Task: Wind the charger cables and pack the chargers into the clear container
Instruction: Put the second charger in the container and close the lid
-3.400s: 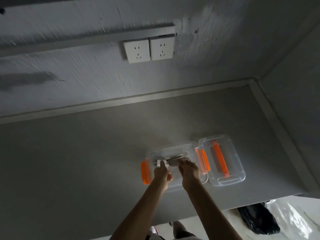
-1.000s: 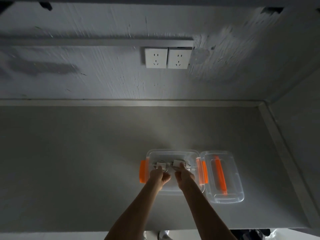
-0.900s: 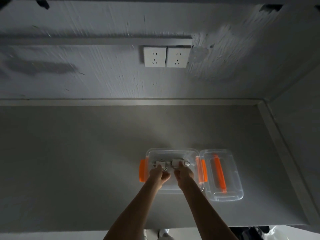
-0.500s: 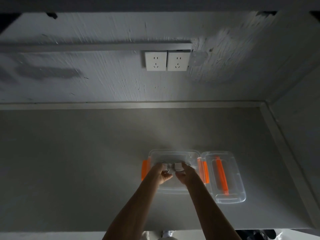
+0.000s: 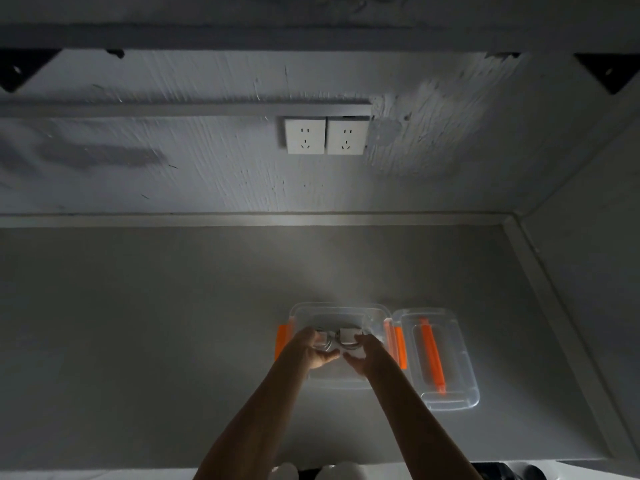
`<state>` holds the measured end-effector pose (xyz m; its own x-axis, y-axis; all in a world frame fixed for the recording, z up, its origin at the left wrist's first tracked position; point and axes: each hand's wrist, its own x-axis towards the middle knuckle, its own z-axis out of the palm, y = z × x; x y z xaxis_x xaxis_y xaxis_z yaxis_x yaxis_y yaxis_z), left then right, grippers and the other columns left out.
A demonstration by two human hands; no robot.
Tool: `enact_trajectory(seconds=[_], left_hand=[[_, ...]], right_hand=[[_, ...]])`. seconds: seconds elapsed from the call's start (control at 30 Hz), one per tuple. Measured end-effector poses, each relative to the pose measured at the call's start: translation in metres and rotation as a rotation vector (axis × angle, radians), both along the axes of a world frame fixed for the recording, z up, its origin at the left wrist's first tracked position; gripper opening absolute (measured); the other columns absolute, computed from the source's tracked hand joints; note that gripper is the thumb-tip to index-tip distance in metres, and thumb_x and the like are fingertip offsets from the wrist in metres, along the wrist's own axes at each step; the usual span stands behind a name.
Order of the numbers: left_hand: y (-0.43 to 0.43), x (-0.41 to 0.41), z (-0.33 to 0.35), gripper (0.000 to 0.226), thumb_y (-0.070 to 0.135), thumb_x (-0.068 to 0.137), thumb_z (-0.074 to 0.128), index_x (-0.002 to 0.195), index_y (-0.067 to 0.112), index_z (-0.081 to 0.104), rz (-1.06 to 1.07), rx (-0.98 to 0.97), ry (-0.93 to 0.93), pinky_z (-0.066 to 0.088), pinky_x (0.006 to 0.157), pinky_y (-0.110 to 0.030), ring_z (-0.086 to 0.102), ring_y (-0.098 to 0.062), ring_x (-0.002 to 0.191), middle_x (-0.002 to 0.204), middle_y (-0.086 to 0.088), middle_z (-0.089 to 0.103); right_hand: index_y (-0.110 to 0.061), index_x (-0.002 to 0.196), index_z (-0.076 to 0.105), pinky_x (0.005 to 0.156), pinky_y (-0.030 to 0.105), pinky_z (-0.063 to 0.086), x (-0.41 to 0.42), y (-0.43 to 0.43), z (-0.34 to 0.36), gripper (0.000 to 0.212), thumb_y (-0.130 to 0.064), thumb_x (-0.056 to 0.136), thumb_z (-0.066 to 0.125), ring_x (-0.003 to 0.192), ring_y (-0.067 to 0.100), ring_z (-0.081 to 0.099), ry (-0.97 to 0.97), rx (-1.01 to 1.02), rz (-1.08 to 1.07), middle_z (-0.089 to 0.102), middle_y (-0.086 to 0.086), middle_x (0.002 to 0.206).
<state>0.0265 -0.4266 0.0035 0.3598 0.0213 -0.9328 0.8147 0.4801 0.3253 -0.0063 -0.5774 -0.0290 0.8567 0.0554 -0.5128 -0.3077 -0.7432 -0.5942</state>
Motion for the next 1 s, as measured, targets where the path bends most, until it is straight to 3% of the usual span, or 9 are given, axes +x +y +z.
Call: enact_trajectory(seconds=[0.07,0.2,0.27,0.33,0.43,0.57,0.7,0.9,1.0], left_hand=[[-0.001,-0.002,0.007,0.036,-0.019,0.088,0.045,0.106,0.013,0.049,0.001,0.021,-0.065,0.046,0.096,-0.066,0.051,-0.046,0.119,0.104,-0.023,0.048],[0.008,-0.017,0.017,0.022,-0.002,0.093,0.047,0.077,0.011,0.053,-0.302,0.39,-0.33,0.054,0.065,-0.033,0.062,-0.022,0.066,0.077,-0.012,0.058],[0.023,-0.033,0.014,0.013,0.011,0.094,0.053,0.095,0.011,0.065,-0.528,0.959,-0.507,0.049,0.08,-0.036,0.063,-0.027,0.086,0.092,-0.012,0.065],[0.038,-0.049,0.012,0.028,0.026,0.096,0.054,0.116,0.007,0.061,-0.734,1.275,-0.505,0.039,0.093,-0.038,0.057,-0.033,0.107,0.113,-0.016,0.063],[0.052,-0.06,0.004,0.044,0.033,0.097,0.05,0.133,0.008,0.048,-0.849,1.12,-0.403,0.036,0.1,-0.037,0.05,-0.034,0.121,0.13,-0.017,0.055],[0.055,-0.067,0.005,0.037,0.028,0.098,0.047,0.129,0.009,0.055,-0.854,0.967,-0.422,0.047,0.097,-0.039,0.059,-0.033,0.115,0.124,-0.018,0.063],[0.062,-0.07,0.006,0.028,0.03,0.097,0.046,0.102,0.008,0.062,-0.744,0.986,-0.419,0.049,0.088,-0.037,0.066,-0.032,0.105,0.11,-0.015,0.071],[0.064,-0.075,0.004,0.035,0.026,0.097,0.044,0.126,0.009,0.055,-0.802,1.0,-0.4,0.046,0.095,-0.04,0.059,-0.037,0.117,0.125,-0.02,0.062],[0.046,-0.075,0.016,0.045,0.017,0.086,0.062,0.127,0.002,0.053,-0.906,1.326,-0.38,0.052,0.084,-0.044,0.058,-0.043,0.109,0.119,-0.025,0.057]], right_hand=[[-0.001,0.132,0.052,0.1,0.022,0.044,-0.005,-0.002,0.008,0.044,-0.013,0.092,0.065,0.118,0.026,0.059,-0.081,-0.024,0.054,0.055,0.016,0.134],[0.001,0.122,0.063,0.091,0.031,0.048,-0.007,-0.008,0.032,0.028,-0.001,0.096,0.051,0.107,0.027,0.063,-0.158,0.022,-0.069,0.062,0.021,0.128],[-0.008,0.118,0.067,0.082,0.034,0.052,-0.016,-0.016,0.039,0.027,-0.004,0.095,0.054,0.1,0.025,0.064,-0.367,-0.02,-0.356,0.066,0.019,0.124],[-0.015,0.122,0.063,0.088,0.042,0.053,-0.035,-0.028,0.042,0.029,-0.017,0.094,0.058,0.111,0.031,0.061,-0.468,-0.188,-0.468,0.062,0.017,0.128],[-0.013,0.131,0.055,0.086,0.039,0.052,-0.05,-0.045,0.024,0.044,-0.036,0.094,0.057,0.106,0.031,0.063,-0.336,-0.204,-0.489,0.062,0.017,0.127],[-0.012,0.113,0.07,0.048,0.03,0.052,-0.057,-0.041,0.018,0.023,-0.013,0.09,0.065,0.055,0.016,0.066,-0.252,0.071,-0.573,0.075,0.009,0.088],[-0.017,0.104,0.075,0.048,0.036,0.058,-0.06,-0.032,0.016,0.02,-0.01,0.086,0.069,0.045,0.009,0.067,-0.305,0.108,-0.634,0.076,0.0,0.085],[-0.015,0.111,0.07,0.062,0.047,0.06,-0.068,-0.026,0.021,0.022,-0.017,0.09,0.067,0.062,0.028,0.073,-0.241,0.179,-0.644,0.077,0.01,0.083],[-0.022,0.102,0.069,0.068,0.052,0.057,-0.069,-0.039,0.023,0.011,-0.021,0.094,0.062,0.066,0.031,0.068,-0.206,0.323,-0.63,0.071,0.009,0.079]])
